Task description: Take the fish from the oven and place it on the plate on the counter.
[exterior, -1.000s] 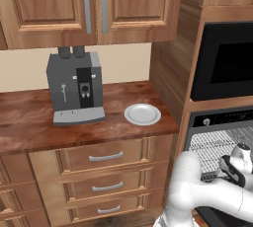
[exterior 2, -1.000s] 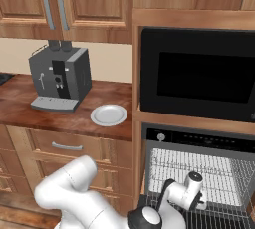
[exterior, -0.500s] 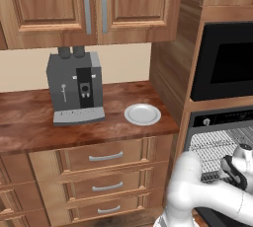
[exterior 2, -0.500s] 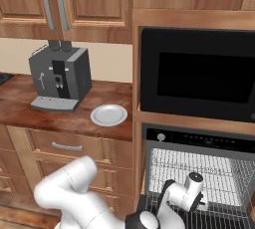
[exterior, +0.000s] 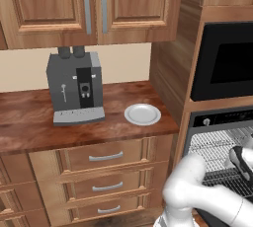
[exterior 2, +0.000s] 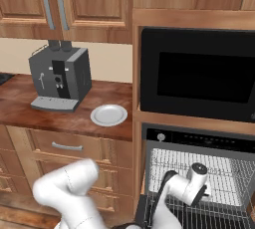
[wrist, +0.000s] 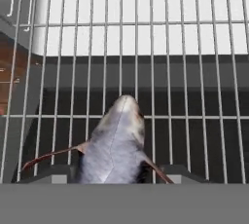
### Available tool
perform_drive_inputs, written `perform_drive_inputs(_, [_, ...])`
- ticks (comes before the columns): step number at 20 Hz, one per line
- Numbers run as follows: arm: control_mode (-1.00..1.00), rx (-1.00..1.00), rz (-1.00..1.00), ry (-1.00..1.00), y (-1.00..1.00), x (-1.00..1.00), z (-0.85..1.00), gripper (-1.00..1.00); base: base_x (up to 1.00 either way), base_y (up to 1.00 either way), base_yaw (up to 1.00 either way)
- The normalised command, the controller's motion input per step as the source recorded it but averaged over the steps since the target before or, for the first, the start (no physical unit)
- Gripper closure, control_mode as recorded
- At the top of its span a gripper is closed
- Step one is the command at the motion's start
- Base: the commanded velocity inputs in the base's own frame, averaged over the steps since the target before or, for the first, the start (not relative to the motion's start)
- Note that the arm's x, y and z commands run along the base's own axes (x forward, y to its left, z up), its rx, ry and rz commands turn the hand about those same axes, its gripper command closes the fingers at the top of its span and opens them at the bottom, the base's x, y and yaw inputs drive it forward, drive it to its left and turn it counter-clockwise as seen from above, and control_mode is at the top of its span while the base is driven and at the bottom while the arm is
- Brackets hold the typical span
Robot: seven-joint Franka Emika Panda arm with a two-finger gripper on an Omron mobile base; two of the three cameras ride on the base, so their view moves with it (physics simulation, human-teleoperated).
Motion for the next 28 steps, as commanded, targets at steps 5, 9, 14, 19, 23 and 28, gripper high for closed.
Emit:
perform_drive_inputs(5, [-1.00, 0.05, 0.00, -0.10, 0.22, -0.45, 1.00, 1.00, 0.00, 0.00, 0.00])
perform_drive_inputs(9, [-1.00, 0.06, 0.00, -0.02, 0.34, -0.55, 1.00, 1.00, 0.00, 0.00, 0.00])
perform_drive_inputs(14, [-1.00, 0.02, 0.00, 0.00, 0.54, -0.52, 1.00, 1.00, 0.00, 0.00, 0.00])
perform_drive_inputs(19, [-1.00, 0.00, 0.00, -0.02, 0.77, -0.38, 1.00, 1.00, 0.00, 0.00, 0.00])
perform_drive_inputs(23, [-1.00, 0.00, 0.00, -0.07, 0.88, -0.31, 1.00, 1.00, 0.00, 0.00, 0.00])
perform_drive_inputs(28, [-1.00, 0.00, 0.00, -0.10, 0.90, -0.34, 1.00, 1.00, 0.00, 0.00, 0.00])
